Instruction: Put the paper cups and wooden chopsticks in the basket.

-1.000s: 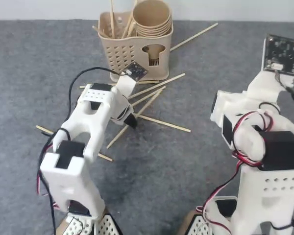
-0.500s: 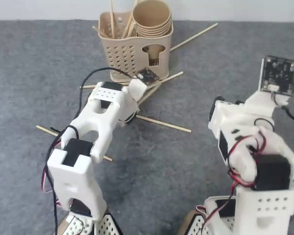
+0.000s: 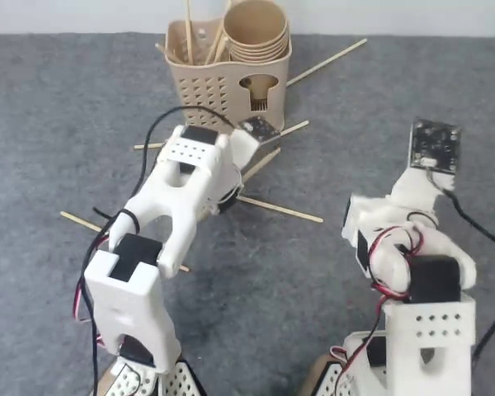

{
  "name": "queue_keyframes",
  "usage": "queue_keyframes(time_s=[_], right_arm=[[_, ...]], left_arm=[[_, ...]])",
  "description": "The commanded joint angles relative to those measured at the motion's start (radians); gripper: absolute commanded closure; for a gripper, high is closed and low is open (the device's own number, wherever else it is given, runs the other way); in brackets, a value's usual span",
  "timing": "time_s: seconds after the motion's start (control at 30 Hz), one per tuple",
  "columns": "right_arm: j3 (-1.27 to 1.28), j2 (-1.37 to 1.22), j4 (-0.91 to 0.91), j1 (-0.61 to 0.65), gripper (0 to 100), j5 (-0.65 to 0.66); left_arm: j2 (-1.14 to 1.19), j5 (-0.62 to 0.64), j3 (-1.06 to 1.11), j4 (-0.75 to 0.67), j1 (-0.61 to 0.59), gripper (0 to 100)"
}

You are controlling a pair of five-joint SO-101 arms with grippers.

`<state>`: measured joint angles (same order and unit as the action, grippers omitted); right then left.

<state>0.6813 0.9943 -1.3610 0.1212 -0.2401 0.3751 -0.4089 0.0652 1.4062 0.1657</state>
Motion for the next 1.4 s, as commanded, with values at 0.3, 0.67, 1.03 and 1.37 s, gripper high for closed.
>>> queue_keyframes(time_s=[0.3,0.67,1.03,1.37], right_arm=[[0.224,-0.022,0.188,0.26,84.0,0.18],[0.219,-0.463,0.438,0.323,84.0,0.224],[0.222,-0.567,0.602,0.331,84.0,0.315],[0.227,-0.57,0.699,0.383,84.0,0.376]], left_arm=[[-0.02,0.018,-0.498,0.324,-0.026,99],[-0.176,0.075,-0.831,0.344,-0.084,99],[-0.216,0.077,-0.972,0.334,-0.083,99],[-0.207,0.203,-1.115,0.213,-0.084,99]])
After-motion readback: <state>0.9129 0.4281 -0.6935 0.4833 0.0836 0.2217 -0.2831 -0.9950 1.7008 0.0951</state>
